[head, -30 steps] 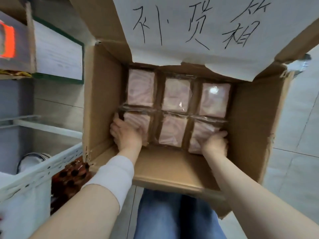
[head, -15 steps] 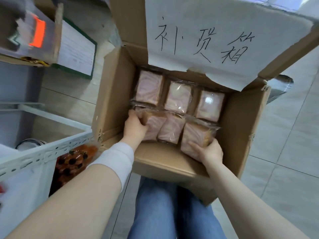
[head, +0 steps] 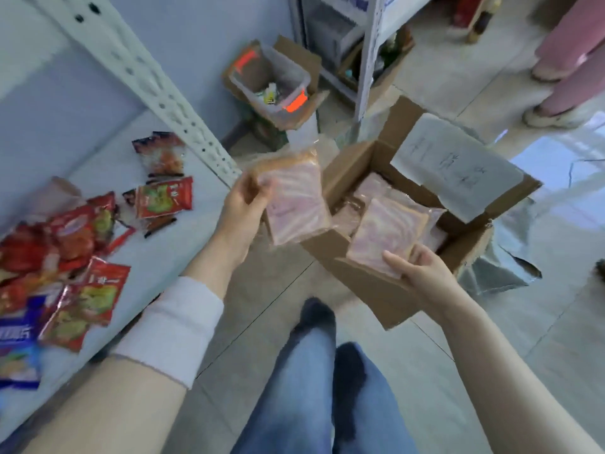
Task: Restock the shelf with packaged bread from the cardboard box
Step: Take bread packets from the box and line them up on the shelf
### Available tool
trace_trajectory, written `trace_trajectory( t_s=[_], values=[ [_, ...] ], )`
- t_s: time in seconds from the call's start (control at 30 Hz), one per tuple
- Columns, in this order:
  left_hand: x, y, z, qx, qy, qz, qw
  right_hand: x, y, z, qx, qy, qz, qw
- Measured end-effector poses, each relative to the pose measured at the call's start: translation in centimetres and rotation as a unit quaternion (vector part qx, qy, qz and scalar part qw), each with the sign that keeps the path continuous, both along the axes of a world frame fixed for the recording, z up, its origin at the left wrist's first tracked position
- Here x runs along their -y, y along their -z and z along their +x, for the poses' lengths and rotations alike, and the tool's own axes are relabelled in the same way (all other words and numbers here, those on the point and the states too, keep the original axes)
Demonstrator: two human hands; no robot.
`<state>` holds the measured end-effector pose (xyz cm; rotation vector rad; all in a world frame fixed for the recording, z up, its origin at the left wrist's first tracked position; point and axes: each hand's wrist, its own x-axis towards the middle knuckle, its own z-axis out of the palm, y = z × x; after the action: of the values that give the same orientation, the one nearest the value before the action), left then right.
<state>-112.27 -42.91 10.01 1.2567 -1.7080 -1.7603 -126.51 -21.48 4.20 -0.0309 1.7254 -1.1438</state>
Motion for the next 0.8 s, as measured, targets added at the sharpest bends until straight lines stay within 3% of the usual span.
trace_trajectory(
  t_s=[0.23,0.43,0.63,0.8],
  values=[
    [3.3,-16.2,18.1,-0.067,-0.151,-0.178,0.970,9.7,-16.4,12.1,-0.096,-0.101,-0.134,0.981],
    [7.9,-25.2,36.2,-0.096,-0.252,-0.252,0.929,19.7,-25.6,27.0,-0.111,-0.202,-0.268,0.935],
    [14.4,-26.5,53.9,-0.087,-0.364,-0.281,0.884,30.7,-28.7,43.7,-0.157,-0.282,-0.286,0.903],
    [22.3,-25.1,62.5,-0.090,-0.454,-0.282,0.840,39.9,-28.6,53.6,-0.204,-0.283,-0.291,0.891]
  ],
)
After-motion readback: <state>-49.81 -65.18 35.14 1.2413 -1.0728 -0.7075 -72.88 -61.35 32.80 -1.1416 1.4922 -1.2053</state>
